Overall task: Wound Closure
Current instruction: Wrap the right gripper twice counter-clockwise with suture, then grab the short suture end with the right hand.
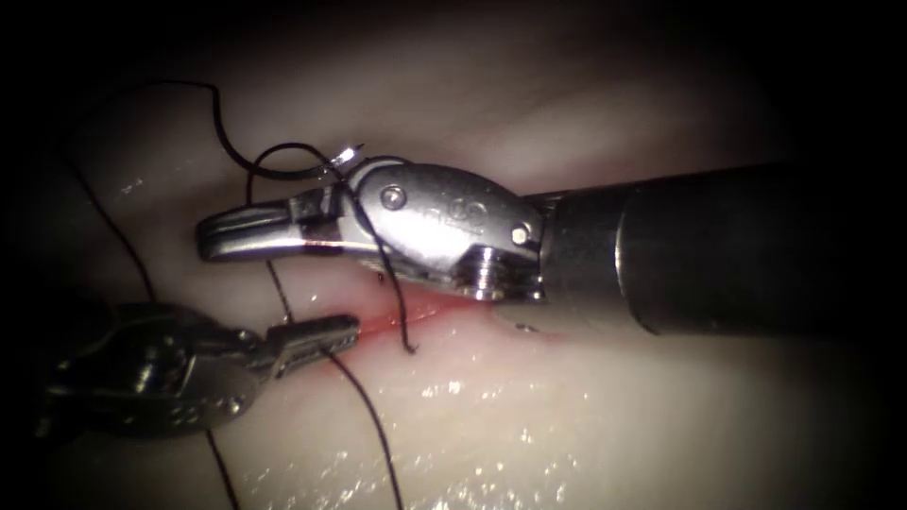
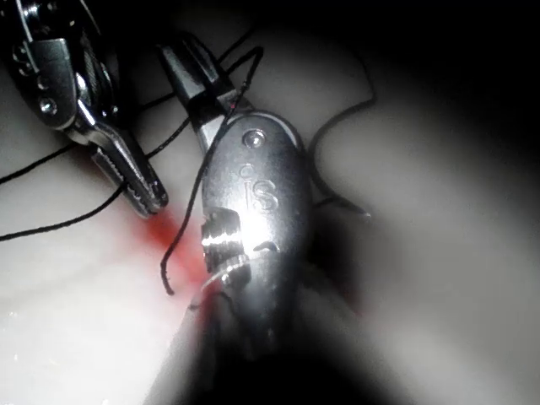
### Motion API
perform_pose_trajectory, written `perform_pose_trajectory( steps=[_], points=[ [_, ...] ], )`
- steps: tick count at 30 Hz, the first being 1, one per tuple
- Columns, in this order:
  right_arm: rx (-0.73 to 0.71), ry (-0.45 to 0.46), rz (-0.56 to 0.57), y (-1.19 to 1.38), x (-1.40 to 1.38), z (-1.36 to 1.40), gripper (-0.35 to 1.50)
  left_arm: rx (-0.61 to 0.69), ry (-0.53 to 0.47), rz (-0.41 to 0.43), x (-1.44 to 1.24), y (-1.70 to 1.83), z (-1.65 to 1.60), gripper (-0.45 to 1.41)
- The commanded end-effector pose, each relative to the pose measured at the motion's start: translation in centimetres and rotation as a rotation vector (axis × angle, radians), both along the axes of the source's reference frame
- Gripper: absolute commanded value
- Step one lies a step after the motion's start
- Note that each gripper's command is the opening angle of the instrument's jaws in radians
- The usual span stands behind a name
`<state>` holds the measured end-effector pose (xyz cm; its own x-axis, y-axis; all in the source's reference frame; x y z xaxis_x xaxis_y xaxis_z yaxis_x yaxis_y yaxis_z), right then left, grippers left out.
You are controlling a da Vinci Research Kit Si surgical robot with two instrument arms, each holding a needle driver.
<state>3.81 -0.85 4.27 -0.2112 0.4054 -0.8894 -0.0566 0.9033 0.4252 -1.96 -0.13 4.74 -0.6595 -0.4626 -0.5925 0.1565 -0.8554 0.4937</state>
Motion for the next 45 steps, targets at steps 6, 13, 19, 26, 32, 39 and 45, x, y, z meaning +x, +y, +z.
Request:
perform_pose_trajectory(
  steps=[6, 13, 19, 26, 32, 39, 45],
  points=[
    [0.004, -0.051, 0.038, 0.07, 0.2, 0.05, 1.13, -0.014, 0.001, 0.015, -0.1, -0.09, -0.01, -0.45],
    [-0.045, -0.24, -0.035, 0.04, 0.09, 0.07, 1.08, -0.08, 0.016, 0.064, -0.05, -0.1, -0.25, -0.45],
    [-0.083, -0.338, -0.107, -0.1, -0.08, 0.21, 1.04, -0.214, 0.017, 0.1, -0.02, 0.13, -0.66, -0.45],
    [-0.075, -0.285, -0.189, -0.42, -0.12, 0.32, 1.04, -0.241, -0.073, 0.109, 0.07, 0.48, -0.88, -0.45],
    [-0.014, -0.187, -0.326, -0.61, -0.19, 0.32, 0.78, -0.192, -0.223, 0.145, 0.16, 0.74, -0.65, -0.45],
    [0.081, 0.009, -0.443, -0.57, -0.21, 0.36, 0.74, 0.026, -0.462, 0.231, 0.25, 0.69, -0.11, -0.45],
    [0.118, 0.124, -0.481, -0.54, -0.2, 0.37, 0.71, 0.092, -0.549, 0.288, 0.34, 0.66, 0.07, -0.45]
  ],
)
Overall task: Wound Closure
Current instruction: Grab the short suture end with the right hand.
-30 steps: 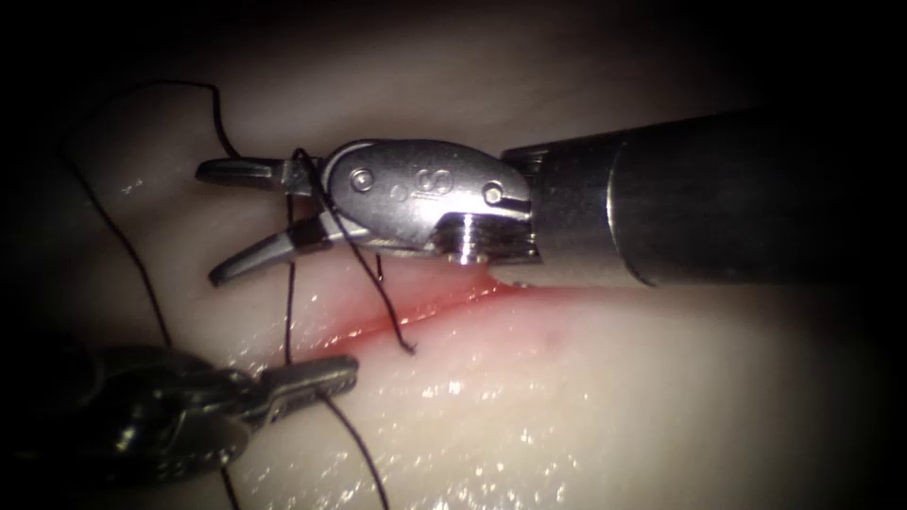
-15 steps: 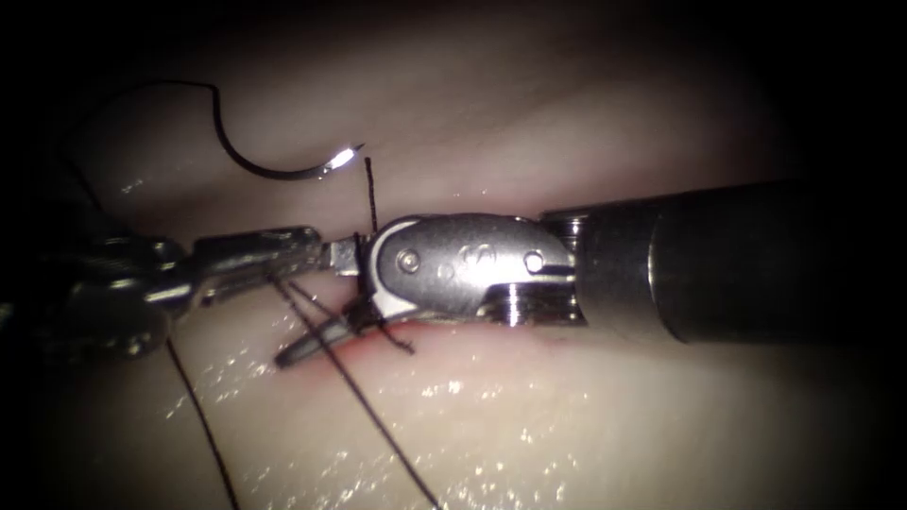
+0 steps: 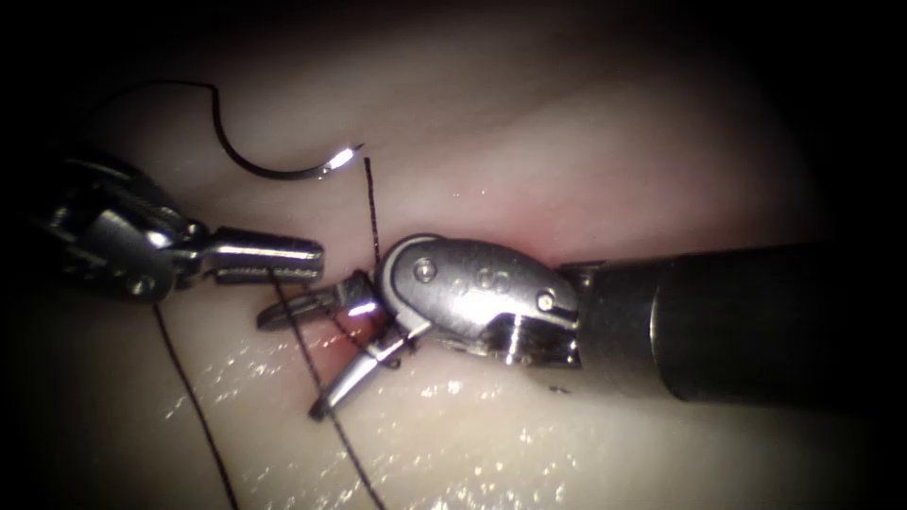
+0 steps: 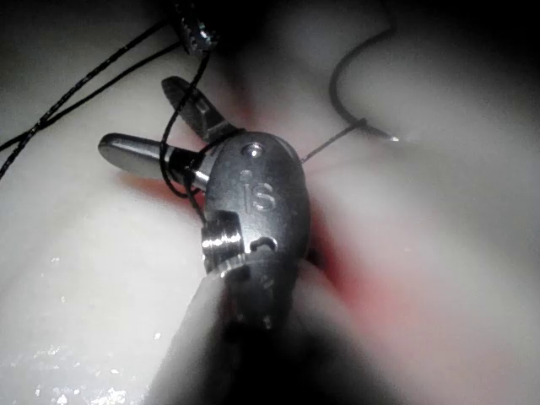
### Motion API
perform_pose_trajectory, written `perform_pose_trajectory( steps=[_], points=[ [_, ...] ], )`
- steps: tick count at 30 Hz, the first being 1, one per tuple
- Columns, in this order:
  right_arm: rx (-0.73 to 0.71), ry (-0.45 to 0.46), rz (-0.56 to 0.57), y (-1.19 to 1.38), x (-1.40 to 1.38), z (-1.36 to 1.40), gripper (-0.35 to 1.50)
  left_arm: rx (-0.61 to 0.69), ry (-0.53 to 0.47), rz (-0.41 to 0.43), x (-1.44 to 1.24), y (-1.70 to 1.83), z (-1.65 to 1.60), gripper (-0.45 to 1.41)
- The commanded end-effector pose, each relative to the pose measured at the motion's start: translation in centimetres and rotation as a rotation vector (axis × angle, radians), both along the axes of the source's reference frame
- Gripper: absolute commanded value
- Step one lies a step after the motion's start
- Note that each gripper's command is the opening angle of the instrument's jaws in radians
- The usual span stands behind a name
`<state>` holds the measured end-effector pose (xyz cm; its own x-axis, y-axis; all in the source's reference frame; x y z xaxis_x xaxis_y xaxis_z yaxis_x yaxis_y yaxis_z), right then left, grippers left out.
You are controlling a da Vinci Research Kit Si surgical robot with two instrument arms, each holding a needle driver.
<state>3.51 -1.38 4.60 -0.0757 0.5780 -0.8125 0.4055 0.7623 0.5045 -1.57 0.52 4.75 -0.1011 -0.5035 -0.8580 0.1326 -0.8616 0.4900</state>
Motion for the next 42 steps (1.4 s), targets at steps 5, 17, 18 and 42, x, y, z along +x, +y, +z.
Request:
perform_pose_trajectory(
  steps=[5, 17, 18, 42],
  points=[
    [0.041, 0.064, -0.027, -0.05, 0.1, 0.02, 0.69, 0.003, 0.023, -0.012, 0.08, 0.06, 0.17, -0.45],
    [0.103, 0.138, 0.002, -0.05, -0.14, 0.0, 0.61, 0.037, 0.051, -0.034, 0.26, -0.04, 0.34, -0.45],
    [0.107, 0.139, 0.008, -0.04, -0.17, 0.0, 0.59, 0.04, 0.051, -0.035, 0.26, -0.05, 0.35, -0.45],
    [0.283, 0.178, 0.269, 0.26, -0.26, -0.13, 0.64, 0.031, 0.191, -0.179, 0.13, -0.39, 0.71, -0.45]
  ],
)
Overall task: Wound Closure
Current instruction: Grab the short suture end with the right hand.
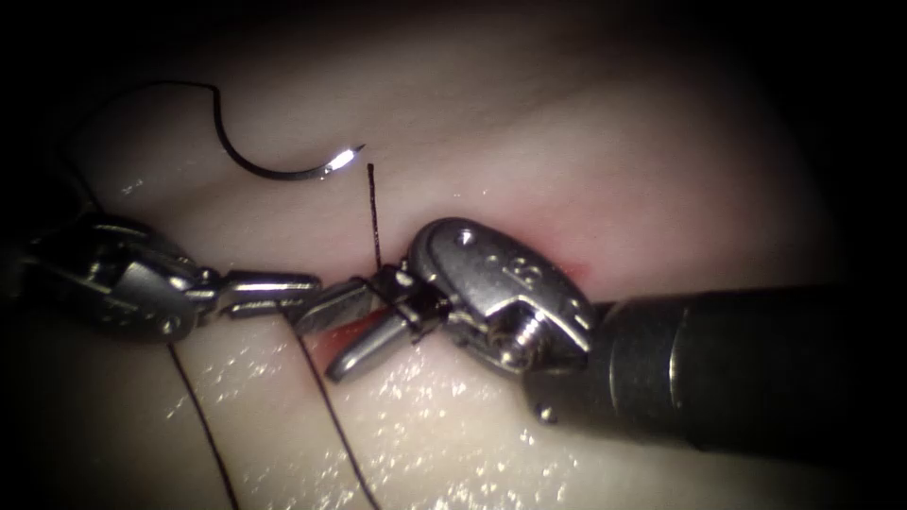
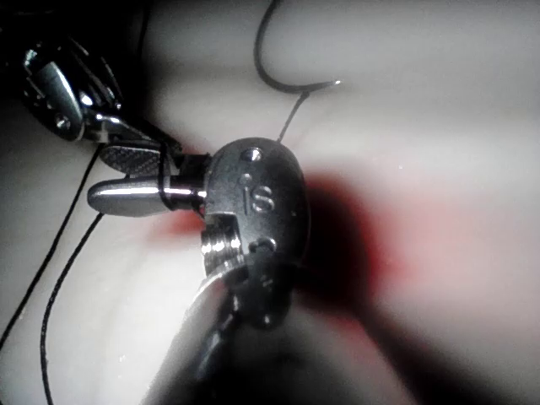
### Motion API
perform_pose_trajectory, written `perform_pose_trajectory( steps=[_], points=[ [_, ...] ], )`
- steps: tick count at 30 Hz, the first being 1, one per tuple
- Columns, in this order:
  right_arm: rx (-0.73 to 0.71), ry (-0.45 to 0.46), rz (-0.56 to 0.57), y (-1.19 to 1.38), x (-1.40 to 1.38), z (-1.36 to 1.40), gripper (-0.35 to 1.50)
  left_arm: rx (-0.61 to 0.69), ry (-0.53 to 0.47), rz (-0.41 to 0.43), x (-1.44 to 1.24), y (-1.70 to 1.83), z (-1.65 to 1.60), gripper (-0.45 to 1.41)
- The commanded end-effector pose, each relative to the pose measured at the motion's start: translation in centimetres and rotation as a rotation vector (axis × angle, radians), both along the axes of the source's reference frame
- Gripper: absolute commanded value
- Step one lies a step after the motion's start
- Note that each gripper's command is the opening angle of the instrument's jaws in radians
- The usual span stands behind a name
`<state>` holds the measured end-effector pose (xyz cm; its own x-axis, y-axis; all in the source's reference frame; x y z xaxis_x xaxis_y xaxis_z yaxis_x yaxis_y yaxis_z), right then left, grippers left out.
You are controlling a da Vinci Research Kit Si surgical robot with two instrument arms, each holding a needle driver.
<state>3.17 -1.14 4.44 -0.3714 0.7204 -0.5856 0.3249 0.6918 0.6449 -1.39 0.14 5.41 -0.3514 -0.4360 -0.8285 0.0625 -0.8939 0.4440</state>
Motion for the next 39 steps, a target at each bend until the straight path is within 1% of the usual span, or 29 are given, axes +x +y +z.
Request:
perform_pose_trajectory(
  steps=[1, 2, 5, 6, 10, 11, 13, 15, 16, 18, 19, 21, 22, 24, 25, 27, 28, 29, 30, 31, 37, 39],
  points=[
    [0.012, -0.023, 0.037, 0.03, 0.08, 0.04, 0.66, 0.0, 0.009, -0.008, -0.06, -0.02, 0.04, -0.45],
    [0.026, -0.065, 0.081, 0.05, 0.07, 0.06, 0.73, -0.003, 0.025, -0.037, -0.08, -0.06, 0.03, -0.45],
    [0.045, -0.14, 0.169, 0.08, 0.04, 0.07, 0.73, -0.007, 0.046, -0.073, -0.15, -0.15, -0.01, -0.45],
    [0.051, -0.185, 0.225, 0.08, 0.03, 0.06, 0.69, -0.009, 0.063, -0.091, -0.21, -0.22, -0.03, -0.45],
    [0.09, -0.267, 0.322, 0.11, 0.01, 0.04, 0.64, -0.01, 0.089, -0.122, -0.33, -0.36, -0.1, -0.45],
    [0.098, -0.289, 0.341, 0.12, 0.0, 0.03, 0.66, -0.011, 0.093, -0.127, -0.35, -0.39, -0.11, -0.45],
    [0.104, -0.37, 0.398, 0.15, -0.03, 0.0, 0.73, -0.012, 0.108, -0.144, -0.41, -0.48, -0.17, -0.45],
    [0.103, -0.437, 0.417, 0.15, -0.03, -0.01, 0.76, -0.012, 0.119, -0.156, -0.44, -0.53, -0.2, -0.45],
    [0.102, -0.483, 0.427, 0.14, -0.03, -0.02, 0.83, -0.012, 0.126, -0.163, -0.46, -0.55, -0.22, -0.45],
    [0.102, -0.554, 0.44, 0.12, -0.03, -0.03, 0.89, -0.01, 0.136, -0.174, -0.49, -0.58, -0.25, -0.45],
    [0.105, -0.607, 0.447, 0.11, -0.03, -0.03, 0.93, -0.009, 0.142, -0.18, -0.51, -0.59, -0.26, -0.45],
    [0.109, -0.685, 0.453, 0.1, -0.04, -0.04, 0.94, -0.007, 0.151, -0.19, -0.53, -0.59, -0.29, -0.45],
    [0.121, -0.736, 0.459, 0.1, -0.04, -0.04, 0.93, -0.006, 0.156, -0.195, -0.55, -0.59, -0.3, -0.45],
    [0.179, -0.793, 0.469, 0.11, -0.05, -0.05, 0.99, -0.003, 0.163, -0.203, -0.57, -0.59, -0.32, -0.45],
    [0.204, -0.829, 0.481, 0.11, -0.07, -0.05, 0.99, -0.001, 0.169, -0.209, -0.58, -0.58, -0.34, -0.45],
    [0.215, -0.851, 0.492, 0.11, -0.08, -0.05, 1.03, 0.001, 0.173, -0.213, -0.58, -0.58, -0.36, -0.45],
    [0.219, -0.871, 0.498, 0.11, -0.09, -0.05, 1.11, 0.001, 0.175, -0.215, -0.58, -0.58, -0.36, -0.45],
    [0.242, -0.908, 0.492, 0.11, -0.09, -0.04, 1.25, 0.003, 0.179, -0.218, -0.58, -0.57, -0.37, -0.45],
    [0.254, -0.961, 0.479, 0.11, -0.09, -0.03, 1.31, 0.01, 0.182, -0.225, -0.58, -0.56, -0.39, -0.45],
    [0.258, -0.982, 0.482, 0.11, -0.1, -0.03, 1.33, 0.011, 0.185, -0.228, -0.59, -0.56, -0.39, -0.45],
    [0.318, -1.019, 0.538, 0.17, -0.17, -0.01, 1.36, 0.001, 0.196, -0.23, -0.66, -0.54, -0.43, -0.45],
    [0.334, -1.046, 0.554, 0.19, -0.2, 0.0, 1.38, -0.004, 0.198, -0.23, -0.7, -0.53, -0.42, -0.45]
  ],
)
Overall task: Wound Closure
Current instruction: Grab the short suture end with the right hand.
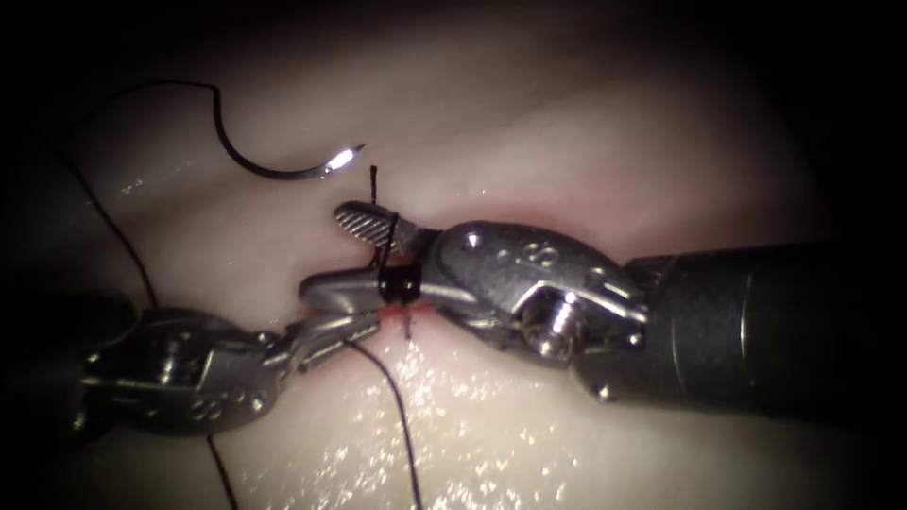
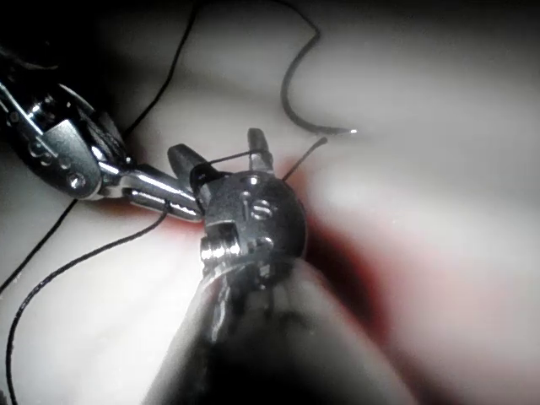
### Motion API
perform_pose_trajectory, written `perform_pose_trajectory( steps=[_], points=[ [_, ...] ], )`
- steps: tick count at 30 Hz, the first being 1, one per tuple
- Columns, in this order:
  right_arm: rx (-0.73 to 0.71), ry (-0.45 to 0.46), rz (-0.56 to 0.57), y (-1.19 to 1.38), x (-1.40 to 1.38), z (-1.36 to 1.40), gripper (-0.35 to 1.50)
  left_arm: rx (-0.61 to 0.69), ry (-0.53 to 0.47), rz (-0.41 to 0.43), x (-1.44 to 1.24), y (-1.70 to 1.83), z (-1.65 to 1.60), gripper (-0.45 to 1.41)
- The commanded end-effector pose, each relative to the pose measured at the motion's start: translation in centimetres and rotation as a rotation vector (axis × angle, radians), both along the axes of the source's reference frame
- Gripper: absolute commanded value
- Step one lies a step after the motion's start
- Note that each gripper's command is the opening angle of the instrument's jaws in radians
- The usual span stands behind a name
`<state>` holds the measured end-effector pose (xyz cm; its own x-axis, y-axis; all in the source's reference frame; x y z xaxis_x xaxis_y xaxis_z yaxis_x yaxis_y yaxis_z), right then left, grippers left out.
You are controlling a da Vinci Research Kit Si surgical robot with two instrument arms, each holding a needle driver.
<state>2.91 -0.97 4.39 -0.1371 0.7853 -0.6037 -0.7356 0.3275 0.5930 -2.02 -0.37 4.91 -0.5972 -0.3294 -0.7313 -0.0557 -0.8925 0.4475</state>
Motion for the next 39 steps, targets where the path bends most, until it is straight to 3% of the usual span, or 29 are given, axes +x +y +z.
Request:
perform_pose_trajectory(
  steps=[1, 6, 20, 23, 28, 39],
  points=[
    [0.011, -0.014, 0.014, 0.03, 0.05, 0.05, 1.38, 0.001, -0.001, -0.001, -0.08, -0.01, 0.09, -0.45],
    [0.031, -0.074, 0.052, 0.11, -0.03, 0.1, 1.48, -0.002, -0.003, 0.001, -0.16, 0.07, 0.13, -0.45],
    [0.065, -0.066, 0.065, 0.33, -0.1, -0.01, 1.45, -0.008, 0.014, 0.027, -0.16, 0.45, -0.12, -0.45],
    [0.096, -0.025, 0.064, 0.27, -0.1, 0.02, 1.33, -0.013, 0.014, 0.024, -0.17, 0.43, -0.11, -0.45],
    [0.178, 0.0, 0.053, 0.09, -0.03, 0.18, 1.35, -0.032, 0.016, 0.025, -0.18, 0.3, 0.0, -0.45],
    [0.231, 0.023, 0.05, 0.0, 0.16, 0.31, 1.31, -0.035, 0.017, 0.035, -0.18, 0.2, 0.13, -0.45]
  ],
)
